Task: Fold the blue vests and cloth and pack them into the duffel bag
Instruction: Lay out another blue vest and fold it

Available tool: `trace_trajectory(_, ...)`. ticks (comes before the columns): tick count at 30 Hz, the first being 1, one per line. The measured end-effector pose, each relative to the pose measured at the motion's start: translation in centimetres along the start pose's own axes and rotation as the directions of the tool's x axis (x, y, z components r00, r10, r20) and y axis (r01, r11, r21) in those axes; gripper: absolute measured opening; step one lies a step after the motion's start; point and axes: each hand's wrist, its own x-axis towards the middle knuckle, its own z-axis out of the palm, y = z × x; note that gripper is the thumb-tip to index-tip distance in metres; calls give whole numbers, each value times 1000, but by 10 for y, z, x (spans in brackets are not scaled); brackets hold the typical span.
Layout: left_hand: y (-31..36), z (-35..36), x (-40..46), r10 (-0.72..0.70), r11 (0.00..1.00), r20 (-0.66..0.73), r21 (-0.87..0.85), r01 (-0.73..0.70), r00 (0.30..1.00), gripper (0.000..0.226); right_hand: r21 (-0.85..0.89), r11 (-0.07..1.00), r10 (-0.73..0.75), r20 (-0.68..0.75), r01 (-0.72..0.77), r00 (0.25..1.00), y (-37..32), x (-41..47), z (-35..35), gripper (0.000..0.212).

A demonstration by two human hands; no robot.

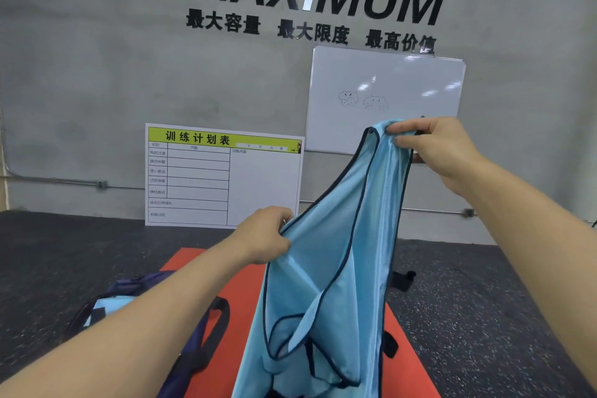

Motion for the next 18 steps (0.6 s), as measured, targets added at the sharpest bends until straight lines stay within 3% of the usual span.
trace_trajectory(7, -27, -12, -4, -104, 994, 63, 45, 101, 993, 18, -64, 997, 37, -115, -44, 993, 11, 6, -40, 23)
trace_trajectory(14, -57, -38, -13, -265, 963, 1, 52, 264, 964, 18, -96, 986, 119, -186, -138, 975, 38, 3, -69, 22)
trace_trajectory(18, -49, -49, -15, -316, 935, -24, -176, 307, 948, 27, -107, 981, 140, -178, -161, 974, 48, 1, -70, 19)
